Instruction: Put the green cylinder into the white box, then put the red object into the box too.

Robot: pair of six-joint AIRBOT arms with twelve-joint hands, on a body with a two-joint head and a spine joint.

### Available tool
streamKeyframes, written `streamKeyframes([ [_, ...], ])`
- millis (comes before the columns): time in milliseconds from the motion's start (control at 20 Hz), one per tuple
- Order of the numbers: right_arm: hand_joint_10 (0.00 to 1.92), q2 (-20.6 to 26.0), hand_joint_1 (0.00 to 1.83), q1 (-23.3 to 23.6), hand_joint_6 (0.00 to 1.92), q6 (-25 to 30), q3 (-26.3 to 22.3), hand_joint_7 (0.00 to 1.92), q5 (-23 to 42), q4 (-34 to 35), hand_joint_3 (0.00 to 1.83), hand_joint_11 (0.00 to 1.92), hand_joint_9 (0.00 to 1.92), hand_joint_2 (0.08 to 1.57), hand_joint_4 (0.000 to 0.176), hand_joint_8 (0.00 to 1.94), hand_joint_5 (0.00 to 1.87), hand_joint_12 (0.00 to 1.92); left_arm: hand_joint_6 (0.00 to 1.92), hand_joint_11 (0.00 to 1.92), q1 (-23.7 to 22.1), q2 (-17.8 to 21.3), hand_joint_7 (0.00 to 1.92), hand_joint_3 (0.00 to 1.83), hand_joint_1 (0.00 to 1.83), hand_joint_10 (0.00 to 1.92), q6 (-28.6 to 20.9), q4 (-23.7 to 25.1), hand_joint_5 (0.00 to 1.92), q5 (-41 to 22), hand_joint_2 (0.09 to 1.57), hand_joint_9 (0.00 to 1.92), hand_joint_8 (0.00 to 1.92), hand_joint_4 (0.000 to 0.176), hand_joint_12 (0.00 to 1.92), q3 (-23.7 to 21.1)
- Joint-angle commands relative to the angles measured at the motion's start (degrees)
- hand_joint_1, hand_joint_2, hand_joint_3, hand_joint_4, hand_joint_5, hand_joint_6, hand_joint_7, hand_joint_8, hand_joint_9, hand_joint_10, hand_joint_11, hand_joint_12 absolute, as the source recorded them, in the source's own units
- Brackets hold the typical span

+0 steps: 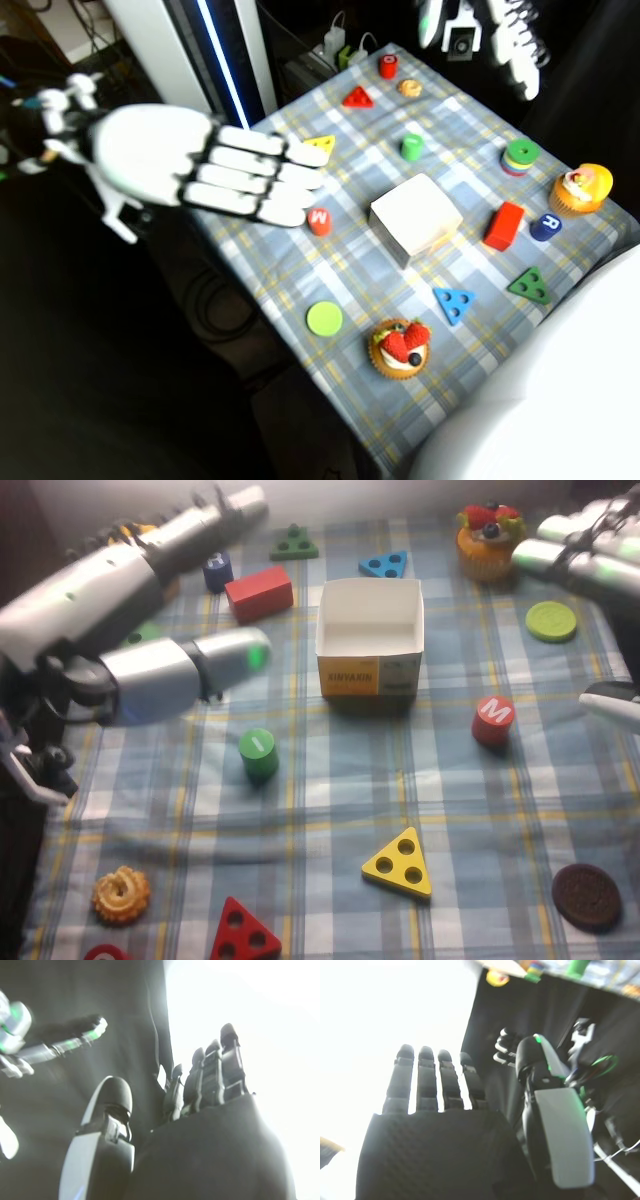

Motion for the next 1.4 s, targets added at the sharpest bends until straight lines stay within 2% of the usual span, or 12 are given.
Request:
streamKeyframes([
  [0, 0.47, -0.28, 0.64, 1.06, 0.21, -0.85, -0.19, 0.06, 4.17, 0.25, 0.04, 0.00, 0.00, 1.28, 0.000, 0.10, 0.02, 1.64, 0.00, 0.00, -0.97, -0.58, 0.12, 0.00, 0.46, 0.04, 1.95, 0.91, 0.11, -4.69, 1.28, 0.11, 0.00, 0.021, 0.65, -0.49],
  [50, 0.51, -0.51, 0.59, 1.28, 0.27, -0.90, -0.21, 0.08, 3.62, -0.02, 0.02, 0.00, 0.00, 1.30, 0.000, 0.07, 0.00, 1.59, 0.01, 0.00, -1.20, -0.72, 0.15, 0.00, 0.42, 0.03, 2.61, 0.93, 0.14, -4.09, 1.27, 0.13, 0.01, 0.015, 0.79, -0.69],
  [200, 0.78, -1.32, 0.66, 1.81, 0.44, -1.03, -0.12, 0.18, 2.47, -0.78, 0.00, 0.00, 0.00, 1.26, 0.000, 0.06, 0.01, 1.56, 0.01, 0.00, -1.77, -0.83, 0.13, 0.00, 0.51, 0.01, 2.79, 1.97, 0.14, -2.12, 1.24, 0.10, 0.00, 0.006, 0.86, -1.11],
  [300, 0.76, -1.75, 0.70, 1.90, 0.40, -1.09, 0.01, 0.18, 2.27, -0.87, 0.00, 0.00, 0.00, 1.25, 0.000, 0.05, 0.00, 1.57, 0.00, 0.00, -1.74, -0.71, 0.07, 0.00, 0.54, 0.01, 2.85, 2.07, 0.10, -1.20, 1.22, 0.03, 0.00, 0.045, 0.58, -1.11],
  [450, 0.73, -1.96, 0.68, 1.89, 0.34, -1.10, 0.10, 0.17, 2.27, -0.85, 0.00, 0.00, 0.00, 1.26, 0.000, 0.03, 0.00, 1.54, 0.00, 0.00, -1.73, -0.63, 0.05, 0.00, 0.67, 0.00, 4.85, 1.74, 0.06, 1.51, 1.16, 0.01, 0.01, 0.039, 0.38, -1.08],
  [500, 0.70, -1.98, 0.69, 1.89, 0.33, -1.09, 0.10, 0.16, 2.33, -0.58, 0.00, 0.00, 0.00, 1.26, 0.000, 0.02, 0.00, 1.54, 0.01, 0.00, -1.65, -0.67, 0.09, 0.00, 0.76, 0.02, 7.53, 0.50, 0.09, 2.22, 1.13, 0.05, 0.01, 0.054, 0.42, -1.42],
  [650, 0.67, -2.44, 0.61, 1.78, 0.34, -1.08, 0.07, 0.16, 3.37, 0.11, 0.02, 0.00, 0.00, 1.30, 0.000, 0.02, 0.00, 1.55, 0.01, 0.00, -1.28, -1.12, 0.25, 0.00, 0.91, 0.25, 14.61, -3.41, 0.20, 3.36, 1.09, 0.12, 0.01, 0.080, 1.14, -1.68],
  [750, 0.62, -2.66, 0.58, 1.63, 0.30, -1.07, 0.07, 0.15, 3.73, 0.44, 0.02, 0.00, 0.00, 1.32, 0.000, 0.01, 0.00, 1.55, 0.03, 0.00, -1.26, -1.95, 0.27, 0.00, 0.94, 0.59, 19.06, -5.64, 0.24, 4.42, 1.10, 0.01, 0.01, 0.079, 1.34, -1.53],
  [800, 0.59, -2.77, 0.56, 1.53, 0.27, -1.05, 0.07, 0.14, 3.91, 0.64, 0.02, 0.00, 0.00, 1.32, 0.000, 0.00, 0.00, 1.56, 0.03, 0.00, -1.27, -2.62, 0.28, 0.00, 0.97, 0.64, 21.12, -6.81, 0.25, 5.16, 1.09, 0.00, 0.01, 0.096, 1.41, -1.21],
  [1050, 0.51, -3.10, 0.52, 1.33, 0.16, -0.92, 0.09, 0.09, 4.49, 1.11, 0.01, 0.00, 0.00, 1.34, 0.000, 0.00, 0.00, 1.63, 0.11, 0.00, -1.30, -5.43, 0.38, 0.00, 0.99, 0.80, 25.32, -11.39, 0.33, 8.32, 1.07, 0.00, 0.05, 0.070, 1.60, 1.27],
  [1150, 0.52, -3.15, 0.52, 1.22, 0.18, -0.77, 0.08, 0.10, 4.51, 1.14, 0.01, 0.00, 0.00, 1.34, 0.000, 0.01, 0.00, 1.66, 0.32, 0.00, -1.34, -6.54, 0.44, 0.00, 0.97, 0.88, 31.87, -14.83, 0.28, 8.70, 1.09, 0.01, 0.06, 0.054, 1.67, 1.39],
  [1350, 0.60, -3.15, 0.53, 0.96, 0.27, -0.54, 0.10, 0.12, 4.51, 1.37, 0.00, 0.00, 0.00, 1.34, 0.000, 0.01, 0.00, 1.71, 0.81, 0.00, -1.24, -7.82, 0.48, 0.00, 0.95, 0.87, 33.14, -16.64, 0.18, 9.79, 1.09, 0.07, 0.12, 0.026, 1.77, 2.63],
])
